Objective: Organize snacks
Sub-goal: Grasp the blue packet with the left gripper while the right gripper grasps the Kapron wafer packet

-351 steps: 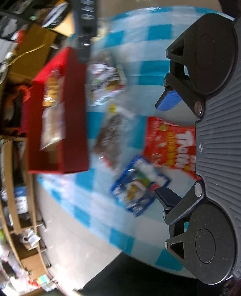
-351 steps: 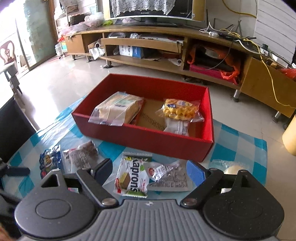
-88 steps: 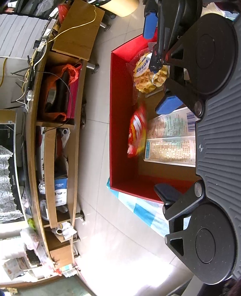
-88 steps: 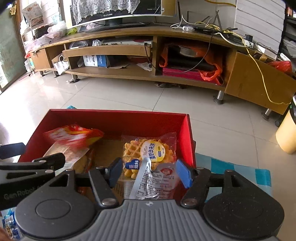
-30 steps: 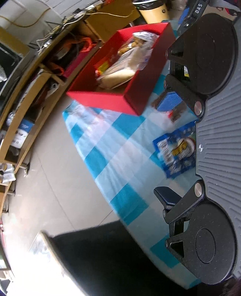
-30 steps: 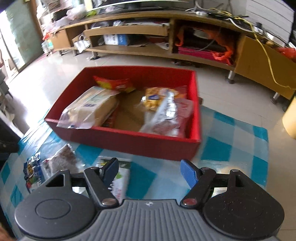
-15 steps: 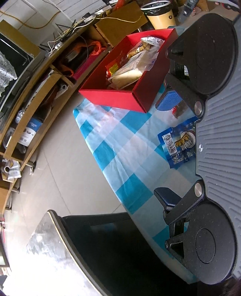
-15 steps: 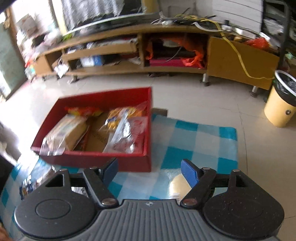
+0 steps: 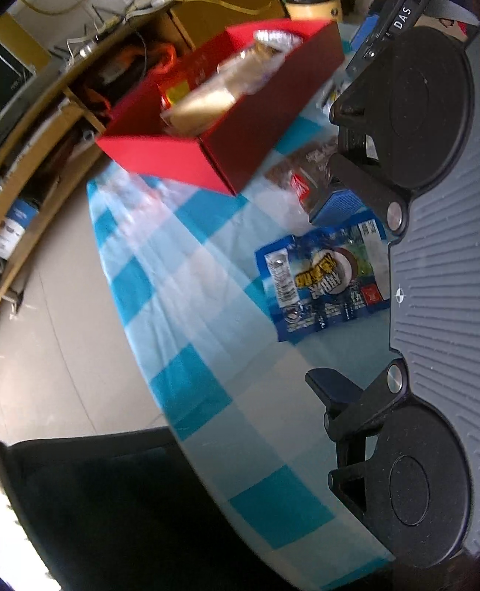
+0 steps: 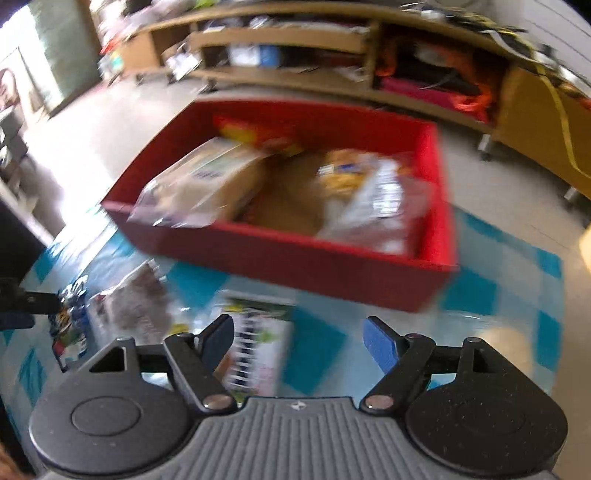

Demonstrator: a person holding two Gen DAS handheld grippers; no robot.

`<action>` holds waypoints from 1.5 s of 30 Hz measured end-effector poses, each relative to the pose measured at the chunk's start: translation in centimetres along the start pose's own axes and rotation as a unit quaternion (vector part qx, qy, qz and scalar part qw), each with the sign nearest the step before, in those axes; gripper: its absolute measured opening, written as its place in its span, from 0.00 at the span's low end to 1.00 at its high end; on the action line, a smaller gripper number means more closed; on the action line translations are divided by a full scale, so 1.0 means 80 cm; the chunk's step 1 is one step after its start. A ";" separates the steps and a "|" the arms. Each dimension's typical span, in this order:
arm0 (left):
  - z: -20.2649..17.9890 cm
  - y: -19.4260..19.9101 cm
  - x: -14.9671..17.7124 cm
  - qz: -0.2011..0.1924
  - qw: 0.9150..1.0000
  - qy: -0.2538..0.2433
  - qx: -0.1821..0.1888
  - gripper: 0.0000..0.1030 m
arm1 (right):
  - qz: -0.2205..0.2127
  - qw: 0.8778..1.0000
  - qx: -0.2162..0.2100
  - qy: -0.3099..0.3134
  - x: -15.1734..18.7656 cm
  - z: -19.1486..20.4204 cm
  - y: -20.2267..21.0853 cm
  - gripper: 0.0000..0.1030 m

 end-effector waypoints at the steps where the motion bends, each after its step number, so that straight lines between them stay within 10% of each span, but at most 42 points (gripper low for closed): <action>1: 0.000 -0.005 0.002 -0.002 1.000 0.004 -0.006 0.85 | 0.005 1.000 -0.001 0.002 -0.004 0.007 -0.008 0.75; 12: -0.026 -0.025 0.004 -0.042 0.998 -0.012 -0.041 0.94 | 0.031 1.000 0.000 0.005 -0.001 0.027 -0.061 0.83; 20: -0.028 -0.012 0.026 -0.037 0.996 -0.077 -0.035 0.67 | 0.026 0.999 -0.011 0.041 0.008 0.040 -0.050 0.75; 28: -0.007 0.005 0.057 -0.016 0.992 -0.128 -0.013 0.62 | 0.042 0.996 -0.033 0.071 0.063 0.046 -0.019 0.65; 41: -0.052 -0.025 0.052 -0.063 0.983 -0.155 -0.074 0.92 | 0.017 1.000 -0.014 -0.009 0.031 0.006 -0.031 0.68; 45: -0.051 -0.027 0.049 -0.054 0.984 -0.155 -0.068 0.92 | 0.022 0.999 0.018 0.038 0.022 0.015 -0.049 0.84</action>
Point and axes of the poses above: each gripper's, at about its wrist camera, not at the fingertips, and y roughly against the way its jaws point, z to its left, x to its underside, the point moved 7 cm from there along -y, roughly the way its jaws point, and after that the axes turned 15 degrees about y, right-handed, at the moved point
